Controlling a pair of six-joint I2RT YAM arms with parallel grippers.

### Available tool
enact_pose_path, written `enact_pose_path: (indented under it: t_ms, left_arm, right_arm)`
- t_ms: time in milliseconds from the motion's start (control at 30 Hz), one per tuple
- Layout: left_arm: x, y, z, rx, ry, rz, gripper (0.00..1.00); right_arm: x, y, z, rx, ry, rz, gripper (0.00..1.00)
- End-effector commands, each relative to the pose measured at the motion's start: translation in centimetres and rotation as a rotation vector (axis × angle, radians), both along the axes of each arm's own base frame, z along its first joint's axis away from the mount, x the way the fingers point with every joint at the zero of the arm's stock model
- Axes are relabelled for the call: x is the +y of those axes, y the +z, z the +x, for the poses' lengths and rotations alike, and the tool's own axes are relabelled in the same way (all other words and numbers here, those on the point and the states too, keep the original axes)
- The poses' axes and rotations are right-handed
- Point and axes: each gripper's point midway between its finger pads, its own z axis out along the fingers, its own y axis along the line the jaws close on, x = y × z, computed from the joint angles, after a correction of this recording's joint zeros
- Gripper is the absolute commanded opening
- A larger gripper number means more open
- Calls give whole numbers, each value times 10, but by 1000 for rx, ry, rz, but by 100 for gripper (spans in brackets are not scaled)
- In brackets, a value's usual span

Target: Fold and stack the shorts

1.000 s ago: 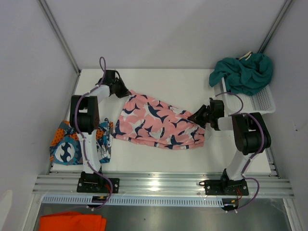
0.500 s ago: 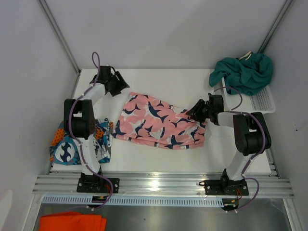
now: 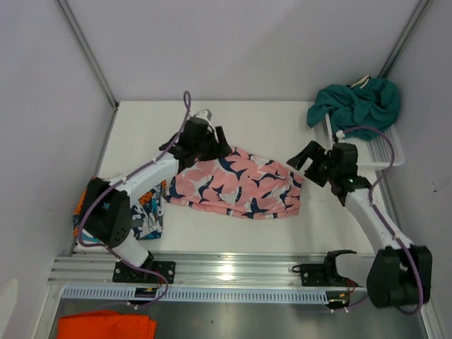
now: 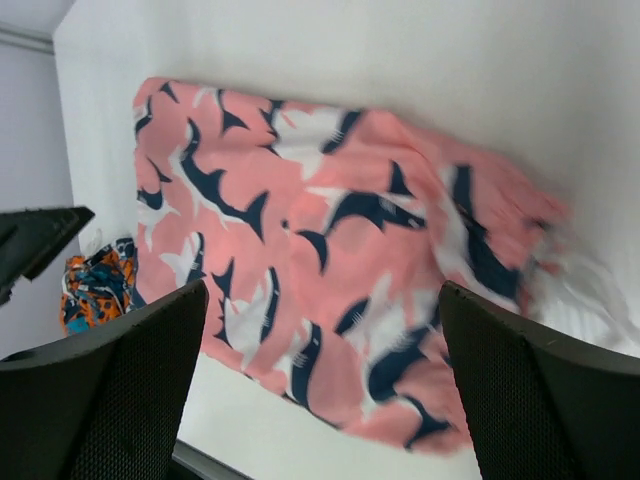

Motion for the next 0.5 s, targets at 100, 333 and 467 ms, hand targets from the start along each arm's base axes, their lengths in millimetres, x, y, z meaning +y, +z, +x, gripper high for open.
enact_pose_path:
  t_ms: [100, 333, 467]
  left_arm:
    - [-74, 2, -58, -62, -194, -8, 72]
    - [-125, -33, -91, -27, -319, 65, 71]
    - [-154, -54, -108, -7, -392, 86, 71]
  right_arm:
    - [-21, -39, -83, 167, -50, 161, 97]
    - [-14, -51, -132, 218, -61, 248, 99]
    - [-11, -66, -139, 253, -73, 287, 100]
